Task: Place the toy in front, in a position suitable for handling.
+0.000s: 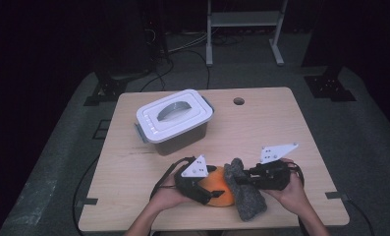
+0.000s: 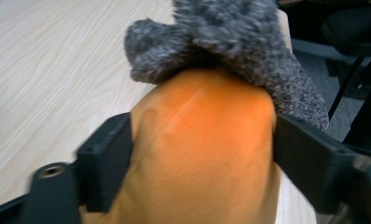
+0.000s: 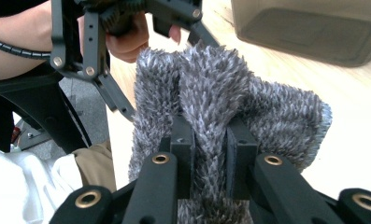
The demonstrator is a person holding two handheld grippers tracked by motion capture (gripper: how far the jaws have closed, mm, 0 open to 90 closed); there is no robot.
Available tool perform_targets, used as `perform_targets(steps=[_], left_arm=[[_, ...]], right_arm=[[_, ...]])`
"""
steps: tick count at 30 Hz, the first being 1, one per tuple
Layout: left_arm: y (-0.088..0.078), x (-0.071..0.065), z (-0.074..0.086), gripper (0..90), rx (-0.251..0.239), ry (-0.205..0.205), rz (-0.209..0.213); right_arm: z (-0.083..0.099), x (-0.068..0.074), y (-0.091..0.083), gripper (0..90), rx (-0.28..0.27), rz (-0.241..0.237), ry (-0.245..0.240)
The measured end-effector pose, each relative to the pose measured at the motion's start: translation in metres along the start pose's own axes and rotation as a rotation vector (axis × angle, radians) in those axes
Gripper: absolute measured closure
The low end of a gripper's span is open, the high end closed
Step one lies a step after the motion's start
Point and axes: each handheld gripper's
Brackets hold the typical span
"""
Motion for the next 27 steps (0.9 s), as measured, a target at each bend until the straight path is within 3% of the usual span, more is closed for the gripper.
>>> perform_targets(steps=[4, 9, 12, 15, 17, 22, 24, 27], left_arm=[[-0.005, 0.008, 0.005, 10.2, 0.012, -0.035, -0.01], [-0.008, 0.016, 0.015, 13.2, 0.001, -0.078, 0.028], [-0.009, 0.015, 0.015, 24.2, -0.006, -0.059, 0.034], [-0.01, 0.014, 0.014, 29.1, 0.001, -0.051, 0.026], [-0.009, 0.014, 0.014, 29.3, -0.001, -0.054, 0.023], [-0.006, 0.01, 0.012, 28.9, -0.002, -0.037, 0.019], [-0.006, 0.009, 0.011, 27.8, -0.001, -0.033, 0.023], [-0.007, 0.011, 0.013, 21.4, -0.003, -0.047, 0.04]], right_arm=[[0.002, -0.002, -0.001, 76.1, 0.004, -0.001, 0.003], [0.005, -0.007, -0.003, 76.0, 0.003, -0.01, 0.026], [0.008, -0.011, -0.006, 76.0, 0.006, -0.014, 0.043], [0.012, -0.014, -0.01, 76.0, 0.021, 0.0, 0.052], [0.012, -0.014, -0.013, 76.0, 0.029, 0.012, 0.051], [-0.004, -0.001, -0.016, 76.0, -0.018, 0.012, 0.002], [-0.006, 0.003, -0.01, 76.0, 0.002, 0.013, -0.016], [0.0, -0.001, -0.005, 75.9, 0.016, -0.009, 0.002]])
Point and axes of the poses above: each handheld gripper's, and its own axes: y roughly forward along the jaws, z roughly out of its underside, x roughly to its left, and after that the axes turned 15 degrees about -x, right-handed
